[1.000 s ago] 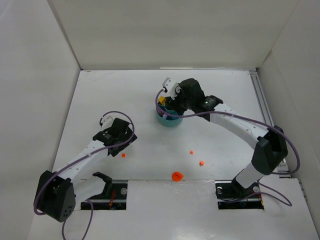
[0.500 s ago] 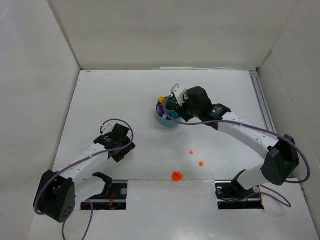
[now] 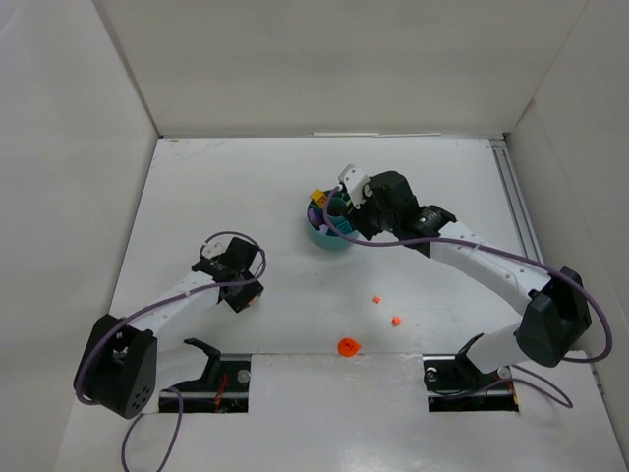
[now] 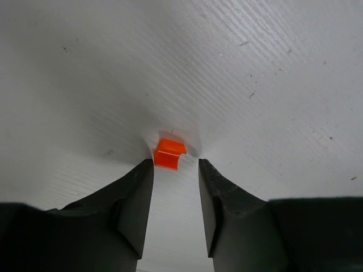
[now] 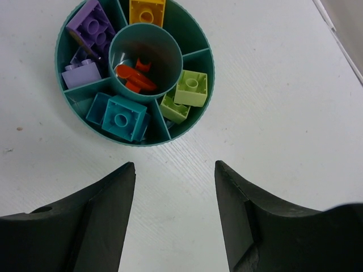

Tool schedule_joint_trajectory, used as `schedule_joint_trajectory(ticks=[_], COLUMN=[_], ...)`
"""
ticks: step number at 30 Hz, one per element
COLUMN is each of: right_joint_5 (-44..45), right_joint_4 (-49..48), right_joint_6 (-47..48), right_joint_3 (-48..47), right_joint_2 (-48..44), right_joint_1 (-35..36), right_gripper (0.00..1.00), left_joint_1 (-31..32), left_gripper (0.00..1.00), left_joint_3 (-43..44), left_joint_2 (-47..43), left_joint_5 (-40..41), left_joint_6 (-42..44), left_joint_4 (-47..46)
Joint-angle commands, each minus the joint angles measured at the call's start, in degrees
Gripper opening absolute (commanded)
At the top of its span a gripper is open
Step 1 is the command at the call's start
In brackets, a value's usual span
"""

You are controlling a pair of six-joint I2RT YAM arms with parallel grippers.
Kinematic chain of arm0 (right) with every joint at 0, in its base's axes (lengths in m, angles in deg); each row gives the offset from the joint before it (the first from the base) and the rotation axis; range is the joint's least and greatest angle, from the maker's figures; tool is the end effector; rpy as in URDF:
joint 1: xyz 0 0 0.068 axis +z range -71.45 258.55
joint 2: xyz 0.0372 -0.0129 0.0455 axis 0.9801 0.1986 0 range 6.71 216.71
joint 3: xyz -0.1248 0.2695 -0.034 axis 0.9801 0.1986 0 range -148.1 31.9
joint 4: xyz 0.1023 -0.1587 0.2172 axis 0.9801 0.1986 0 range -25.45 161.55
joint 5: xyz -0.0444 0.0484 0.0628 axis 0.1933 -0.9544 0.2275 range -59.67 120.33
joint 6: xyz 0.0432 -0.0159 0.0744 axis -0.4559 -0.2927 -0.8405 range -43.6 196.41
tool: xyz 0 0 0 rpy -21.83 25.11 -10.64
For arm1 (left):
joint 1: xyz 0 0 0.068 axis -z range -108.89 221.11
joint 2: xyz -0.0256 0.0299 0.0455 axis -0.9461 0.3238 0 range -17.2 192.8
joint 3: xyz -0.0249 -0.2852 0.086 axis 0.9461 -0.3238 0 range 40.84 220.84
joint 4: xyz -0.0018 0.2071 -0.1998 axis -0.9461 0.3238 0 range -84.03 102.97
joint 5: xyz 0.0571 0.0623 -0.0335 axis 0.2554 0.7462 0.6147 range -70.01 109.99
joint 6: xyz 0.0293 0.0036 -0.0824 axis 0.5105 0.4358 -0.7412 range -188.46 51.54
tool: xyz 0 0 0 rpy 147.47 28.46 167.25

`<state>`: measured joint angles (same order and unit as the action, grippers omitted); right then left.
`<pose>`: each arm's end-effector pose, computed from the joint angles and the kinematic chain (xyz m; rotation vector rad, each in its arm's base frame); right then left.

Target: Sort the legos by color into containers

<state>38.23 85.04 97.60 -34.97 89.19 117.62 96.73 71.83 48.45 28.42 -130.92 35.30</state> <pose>0.3039 0.2330 0.2974 -1.0344 1.9350 0.0236 0.2076 -0.0869 0.1371 -0.8967 2.5474 -0.2905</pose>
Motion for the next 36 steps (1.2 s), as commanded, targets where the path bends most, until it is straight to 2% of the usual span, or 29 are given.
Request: schedule_joint_trajectory(ticks=[1,3,12,19,25,27,32,34,36], right_joint_5=[0.2,-0.3,-0.9,-0.2,4.5,5.4,6.6,5.2,3.4], right_joint_4=[-1.9,-1.9,-2.5,-3.0,-5.5,-5.5,-5.5,-5.5,-4.8], right_joint_6=[-0.7,-0.7,-0.7,-1.2,-4.0,-5.5,-7.1,-7.1,-7.1], right_joint_3=[0.4,0.4,0.4,2.2,7.0,9.9,15.4,16.6,17.7], right_joint_2=[-2.1,-2.1,-2.1,-4.6,-11.4,-15.7,-24.2,-26.9,-27.5], right_joint_1=[-0.3,-0.8,-0.8,-0.8,-3.6,-5.2,-11.8,-13.3,-15.0], right_gripper=[0.63,0.63,0.63,0.63,0.63,0.63,0.63,0.63,0.63], left_joint_1=[-0.3,-0.3,-0.3,-0.3,-0.3,2.2,3.9,4.4,5.0], left_gripper=[0.33,0.28,0.17,0.07,0.07,0.07,0.08,0.08,0.08], left_joint_3=[0.4,0.4,0.9,4.5,13.0,18.0,26.8,31.3,32.1], left_joint_2=[1.5,2.0,4.5,3.2,0.8,0.8,6.2,8.8,11.6], left_joint_5=[0.9,0.9,0.9,0.9,3.3,5.9,1.6,2.2,4.6], left_joint_6=[-0.2,0.3,1.5,4.4,9.2,10.7,18.6,19.2,18.7], left_joint_4=[1.2,1.2,1.2,0.5,-1.5,-2.3,-10.1,-8.9,-3.9])
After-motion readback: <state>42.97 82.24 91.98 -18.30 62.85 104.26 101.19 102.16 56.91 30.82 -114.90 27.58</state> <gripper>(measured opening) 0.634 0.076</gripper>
